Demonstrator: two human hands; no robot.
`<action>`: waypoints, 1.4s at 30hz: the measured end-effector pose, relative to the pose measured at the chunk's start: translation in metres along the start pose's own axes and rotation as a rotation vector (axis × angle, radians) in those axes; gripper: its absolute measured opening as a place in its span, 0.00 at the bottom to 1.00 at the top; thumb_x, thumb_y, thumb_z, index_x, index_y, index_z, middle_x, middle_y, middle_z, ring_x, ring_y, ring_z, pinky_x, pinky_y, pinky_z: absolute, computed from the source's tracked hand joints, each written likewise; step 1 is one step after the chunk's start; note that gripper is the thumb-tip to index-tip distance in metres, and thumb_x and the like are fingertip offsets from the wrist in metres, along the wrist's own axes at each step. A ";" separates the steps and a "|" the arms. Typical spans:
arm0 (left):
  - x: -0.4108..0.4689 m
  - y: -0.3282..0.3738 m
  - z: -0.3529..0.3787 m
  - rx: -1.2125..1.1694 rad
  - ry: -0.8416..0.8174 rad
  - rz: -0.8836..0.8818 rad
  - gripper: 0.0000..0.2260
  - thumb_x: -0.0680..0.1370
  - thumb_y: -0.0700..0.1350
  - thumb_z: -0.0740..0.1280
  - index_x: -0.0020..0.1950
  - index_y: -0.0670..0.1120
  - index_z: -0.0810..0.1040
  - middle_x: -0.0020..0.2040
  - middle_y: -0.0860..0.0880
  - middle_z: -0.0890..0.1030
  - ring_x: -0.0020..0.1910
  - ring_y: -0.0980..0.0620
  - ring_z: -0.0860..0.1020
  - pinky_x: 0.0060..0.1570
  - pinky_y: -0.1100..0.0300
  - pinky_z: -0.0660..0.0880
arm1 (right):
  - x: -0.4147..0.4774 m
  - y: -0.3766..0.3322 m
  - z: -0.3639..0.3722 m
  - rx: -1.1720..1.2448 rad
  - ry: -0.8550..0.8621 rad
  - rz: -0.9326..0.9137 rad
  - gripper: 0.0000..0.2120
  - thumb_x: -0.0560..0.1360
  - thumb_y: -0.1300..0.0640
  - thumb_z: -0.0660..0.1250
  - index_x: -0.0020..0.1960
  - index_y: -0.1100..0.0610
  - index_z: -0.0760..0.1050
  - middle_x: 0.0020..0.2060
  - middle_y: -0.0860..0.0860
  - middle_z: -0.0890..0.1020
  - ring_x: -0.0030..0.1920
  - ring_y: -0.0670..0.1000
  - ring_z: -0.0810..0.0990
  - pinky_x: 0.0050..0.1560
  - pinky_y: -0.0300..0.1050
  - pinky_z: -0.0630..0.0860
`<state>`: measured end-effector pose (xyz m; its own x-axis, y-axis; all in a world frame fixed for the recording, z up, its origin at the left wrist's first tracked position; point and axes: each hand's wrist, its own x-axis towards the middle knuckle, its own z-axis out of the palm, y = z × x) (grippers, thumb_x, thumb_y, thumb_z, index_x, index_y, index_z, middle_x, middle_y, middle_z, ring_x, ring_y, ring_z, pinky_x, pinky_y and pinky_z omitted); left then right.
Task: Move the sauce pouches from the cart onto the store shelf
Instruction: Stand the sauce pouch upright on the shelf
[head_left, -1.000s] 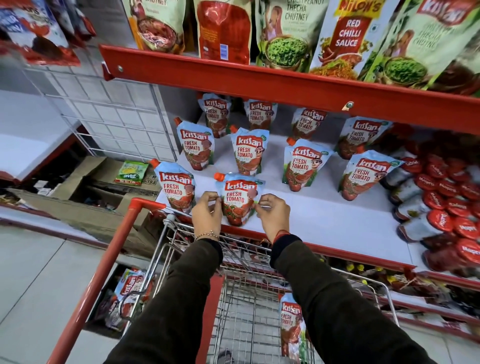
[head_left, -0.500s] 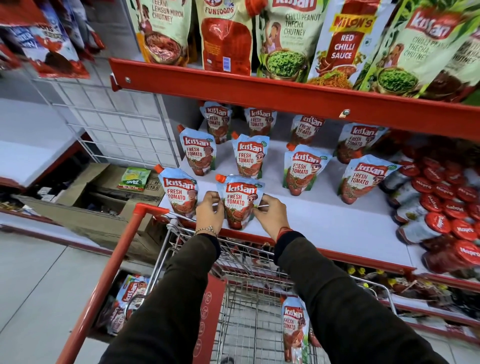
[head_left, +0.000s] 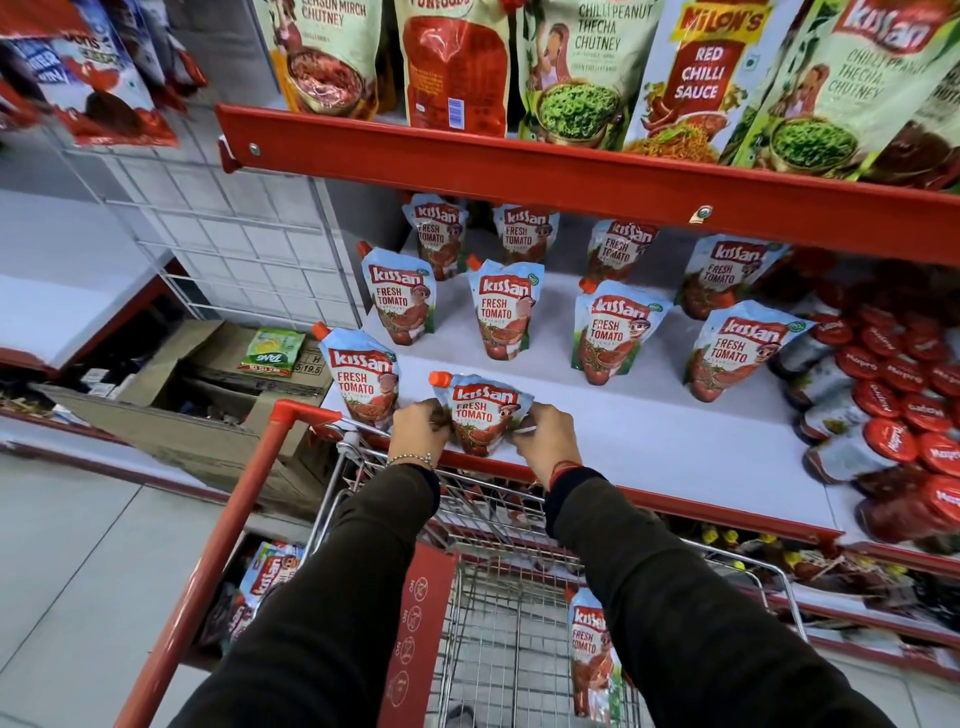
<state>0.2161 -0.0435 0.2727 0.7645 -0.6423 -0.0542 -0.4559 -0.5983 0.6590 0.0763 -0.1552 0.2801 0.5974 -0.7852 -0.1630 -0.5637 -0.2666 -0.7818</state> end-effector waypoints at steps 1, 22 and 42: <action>-0.001 -0.001 0.000 0.035 0.015 0.023 0.08 0.72 0.38 0.71 0.49 0.37 0.83 0.47 0.36 0.86 0.48 0.39 0.84 0.53 0.51 0.80 | -0.001 0.001 0.001 -0.014 0.007 0.001 0.13 0.71 0.64 0.73 0.56 0.61 0.82 0.50 0.60 0.86 0.50 0.59 0.85 0.55 0.56 0.82; -0.017 -0.003 0.005 -0.243 -0.039 0.107 0.15 0.77 0.34 0.65 0.63 0.37 0.70 0.53 0.36 0.84 0.52 0.42 0.84 0.48 0.66 0.75 | -0.006 0.007 -0.022 0.020 0.011 -0.150 0.05 0.75 0.64 0.69 0.51 0.62 0.78 0.47 0.59 0.85 0.49 0.58 0.85 0.57 0.54 0.81; -0.017 -0.006 0.002 0.154 0.047 0.130 0.08 0.73 0.38 0.67 0.49 0.39 0.83 0.45 0.36 0.85 0.45 0.36 0.83 0.47 0.49 0.80 | -0.007 0.014 -0.006 -0.124 -0.030 -0.131 0.08 0.75 0.62 0.70 0.54 0.61 0.79 0.51 0.60 0.85 0.51 0.61 0.84 0.55 0.57 0.81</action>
<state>0.2050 -0.0303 0.2679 0.7133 -0.6981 0.0618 -0.6141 -0.5801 0.5352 0.0609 -0.1563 0.2736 0.6861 -0.7227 -0.0836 -0.5446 -0.4340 -0.7177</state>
